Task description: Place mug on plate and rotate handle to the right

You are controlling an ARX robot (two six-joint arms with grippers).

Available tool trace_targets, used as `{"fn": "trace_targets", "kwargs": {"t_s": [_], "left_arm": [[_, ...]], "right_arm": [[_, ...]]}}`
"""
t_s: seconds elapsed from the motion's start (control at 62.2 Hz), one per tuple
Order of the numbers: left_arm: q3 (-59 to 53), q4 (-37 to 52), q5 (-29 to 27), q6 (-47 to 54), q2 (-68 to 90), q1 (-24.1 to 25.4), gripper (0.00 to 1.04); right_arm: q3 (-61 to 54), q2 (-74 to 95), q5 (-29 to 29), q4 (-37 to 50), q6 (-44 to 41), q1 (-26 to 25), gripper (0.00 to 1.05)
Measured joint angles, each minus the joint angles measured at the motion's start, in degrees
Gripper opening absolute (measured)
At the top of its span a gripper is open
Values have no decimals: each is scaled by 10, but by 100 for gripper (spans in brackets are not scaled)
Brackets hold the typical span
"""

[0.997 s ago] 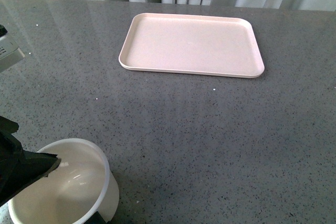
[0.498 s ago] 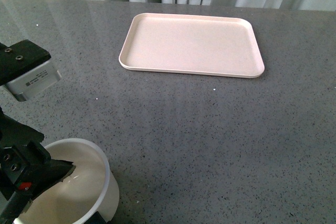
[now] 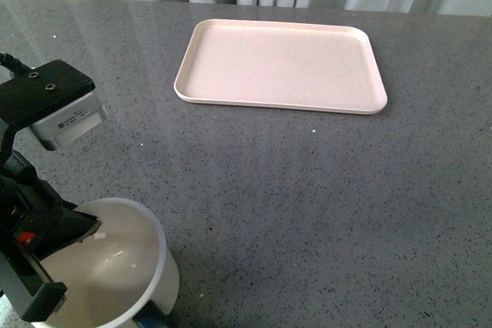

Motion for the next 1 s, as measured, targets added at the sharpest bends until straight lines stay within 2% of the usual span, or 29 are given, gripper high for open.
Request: {"fn": "trace_targets", "kwargs": {"t_s": [0.241,0.402,0.772,0.997], "left_arm": [[22,-50,-6,-2,-34,-22,2],[87,-75,-9,0,-28,-23,2],[382,-115,4,7,167,-32,2],[616,-194,6,16,326,-49,2]], "right_arm": [[0,0,0,0,0,0,96],[0,0,0,0,0,0,96],[0,0,0,0,0,0,96],[0,0,0,0,0,0,96]]}}
